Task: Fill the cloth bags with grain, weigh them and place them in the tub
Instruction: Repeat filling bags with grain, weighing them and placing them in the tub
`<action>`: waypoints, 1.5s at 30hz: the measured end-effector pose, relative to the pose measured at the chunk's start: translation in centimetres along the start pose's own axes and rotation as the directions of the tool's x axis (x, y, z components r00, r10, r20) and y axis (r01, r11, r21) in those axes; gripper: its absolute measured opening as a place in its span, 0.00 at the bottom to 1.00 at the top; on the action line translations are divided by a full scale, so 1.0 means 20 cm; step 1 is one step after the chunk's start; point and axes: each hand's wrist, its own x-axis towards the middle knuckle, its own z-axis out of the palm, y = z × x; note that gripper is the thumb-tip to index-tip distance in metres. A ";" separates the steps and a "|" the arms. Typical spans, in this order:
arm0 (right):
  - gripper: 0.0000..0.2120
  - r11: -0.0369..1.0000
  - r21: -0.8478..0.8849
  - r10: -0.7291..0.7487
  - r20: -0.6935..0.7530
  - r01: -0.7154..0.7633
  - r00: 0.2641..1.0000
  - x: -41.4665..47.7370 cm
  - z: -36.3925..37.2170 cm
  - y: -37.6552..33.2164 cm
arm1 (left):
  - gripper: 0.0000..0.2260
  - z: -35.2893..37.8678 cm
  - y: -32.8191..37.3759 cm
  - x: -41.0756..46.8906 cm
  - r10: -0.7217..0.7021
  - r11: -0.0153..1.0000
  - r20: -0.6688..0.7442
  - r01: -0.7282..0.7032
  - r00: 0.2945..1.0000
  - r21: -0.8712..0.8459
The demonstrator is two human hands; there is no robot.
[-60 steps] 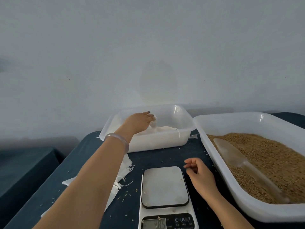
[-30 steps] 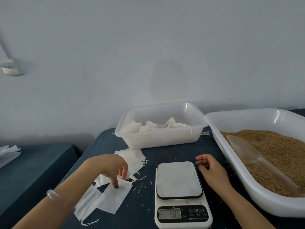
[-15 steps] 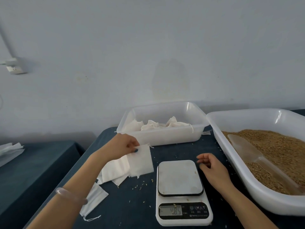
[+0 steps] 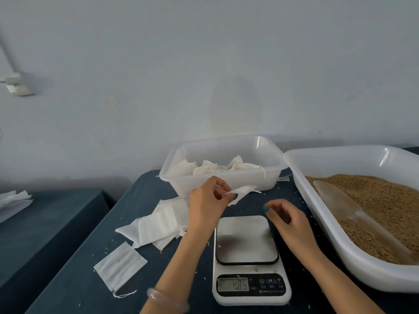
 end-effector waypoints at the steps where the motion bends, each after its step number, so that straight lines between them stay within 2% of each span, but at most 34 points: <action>1: 0.02 1.000 0.001 -0.014 0.022 0.014 1.000 -0.01 0.00 -0.01 | 0.10 0.02 -0.01 -0.02 0.028 0.999 -0.004 -0.028 1.000 0.016; 4: 0.03 0.999 -0.022 -0.036 0.077 0.038 0.996 -0.03 0.00 -0.04 | 0.10 0.02 -0.03 -0.06 0.139 0.982 0.031 -0.142 0.990 0.124; 8: 0.07 0.995 -0.060 -0.069 0.128 0.077 0.989 -0.05 0.02 -0.06 | 0.09 0.02 -0.06 -0.11 0.265 0.945 0.090 -0.277 0.960 0.173; 11: 0.09 0.996 -0.078 -0.038 0.131 0.049 0.991 -0.06 0.03 -0.06 | 0.08 0.03 -0.05 -0.12 0.350 0.901 0.141 -0.375 0.926 0.220; 13: 0.13 0.995 -0.089 -0.028 0.135 0.040 0.990 -0.06 0.03 -0.06 | 0.08 0.05 -0.04 -0.14 0.415 0.865 0.178 -0.447 0.892 0.227; 16: 0.11 0.995 -0.080 -0.048 0.129 0.059 0.991 -0.06 0.03 -0.06 | 0.09 0.06 -0.02 -0.17 0.549 0.753 0.208 -0.587 0.809 0.296; 18: 0.10 0.997 -0.054 -0.053 0.129 0.061 0.990 -0.06 0.03 -0.06 | 0.10 0.06 -0.01 -0.17 0.593 0.713 0.204 -0.626 0.779 0.317; 24: 0.12 0.993 -0.023 -0.116 0.078 0.118 0.990 -0.05 0.02 -0.06 | 0.06 0.05 -0.02 -0.18 0.535 0.772 0.204 -0.572 0.820 0.276; 30: 0.19 0.987 -0.049 -0.149 0.082 0.153 0.985 -0.05 0.02 -0.04 | 0.07 0.05 -0.01 -0.18 0.501 0.798 0.162 -0.527 0.850 0.292; 32: 0.18 0.988 -0.054 -0.140 0.068 0.144 0.988 -0.05 0.02 -0.04 | 0.06 0.05 -0.02 -0.18 0.480 0.809 0.173 -0.510 0.860 0.293; 35: 0.17 0.990 -0.060 -0.128 0.054 0.131 0.990 -0.04 0.00 -0.04 | 0.05 0.05 -0.03 -0.17 0.508 0.786 0.189 -0.542 0.840 0.298; 39: 0.19 0.993 -0.020 -0.114 0.061 0.116 0.992 -0.04 0.00 -0.05 | 0.04 0.04 -0.01 -0.17 0.545 0.782 0.149 -0.565 0.825 0.264; 43: 0.12 0.990 0.019 -0.139 0.026 0.139 0.990 -0.05 0.01 -0.06 | 0.00 0.04 -0.01 -0.17 0.514 0.828 0.122 -0.528 0.849 0.189; 45: 0.12 0.987 0.038 -0.155 0.026 0.154 0.988 -0.05 0.02 -0.08 | 0.02 0.05 -0.01 -0.18 0.491 0.845 0.115 -0.504 0.863 0.177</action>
